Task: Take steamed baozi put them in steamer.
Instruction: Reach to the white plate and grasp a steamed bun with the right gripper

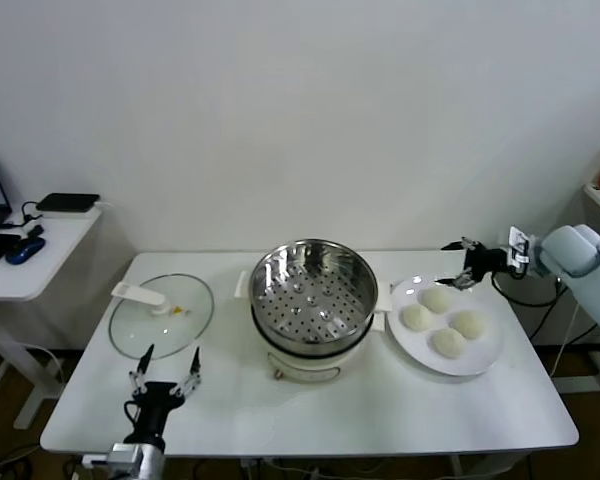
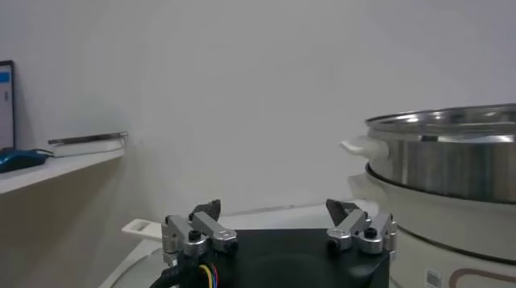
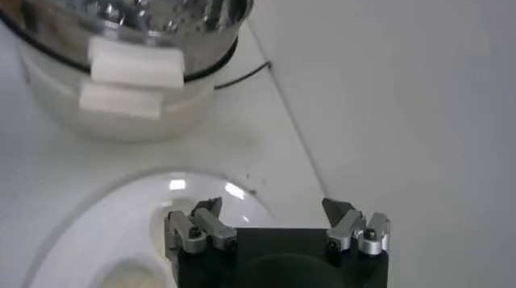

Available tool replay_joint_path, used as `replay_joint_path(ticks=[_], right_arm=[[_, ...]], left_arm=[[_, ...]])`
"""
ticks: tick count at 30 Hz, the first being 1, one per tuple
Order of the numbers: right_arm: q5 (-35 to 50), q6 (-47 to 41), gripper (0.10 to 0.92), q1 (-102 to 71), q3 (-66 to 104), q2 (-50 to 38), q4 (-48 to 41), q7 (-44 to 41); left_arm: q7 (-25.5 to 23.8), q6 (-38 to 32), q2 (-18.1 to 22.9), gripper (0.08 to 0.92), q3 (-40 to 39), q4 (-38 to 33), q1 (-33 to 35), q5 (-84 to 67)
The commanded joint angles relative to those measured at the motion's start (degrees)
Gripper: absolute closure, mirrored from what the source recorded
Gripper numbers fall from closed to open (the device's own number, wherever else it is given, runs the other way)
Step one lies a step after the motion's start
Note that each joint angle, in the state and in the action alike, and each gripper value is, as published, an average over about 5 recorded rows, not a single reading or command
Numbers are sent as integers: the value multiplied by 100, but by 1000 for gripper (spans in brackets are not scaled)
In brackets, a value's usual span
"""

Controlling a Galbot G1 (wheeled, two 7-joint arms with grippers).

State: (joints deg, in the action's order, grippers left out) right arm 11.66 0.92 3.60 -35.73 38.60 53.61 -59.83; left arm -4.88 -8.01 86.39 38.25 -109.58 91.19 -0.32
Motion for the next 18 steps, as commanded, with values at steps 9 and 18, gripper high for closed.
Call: replay_joint_path(ticks=[9,18], right_arm=[[-1000,660,203,1334,-1648,1439,-2502,-1109],[-1652,858,203,934,-1016,2157,-3179,-977]], left_arm=[[5,49,-41,177,24,63,-65,-39],[10,86,-78,177,64,76,-115,-53]])
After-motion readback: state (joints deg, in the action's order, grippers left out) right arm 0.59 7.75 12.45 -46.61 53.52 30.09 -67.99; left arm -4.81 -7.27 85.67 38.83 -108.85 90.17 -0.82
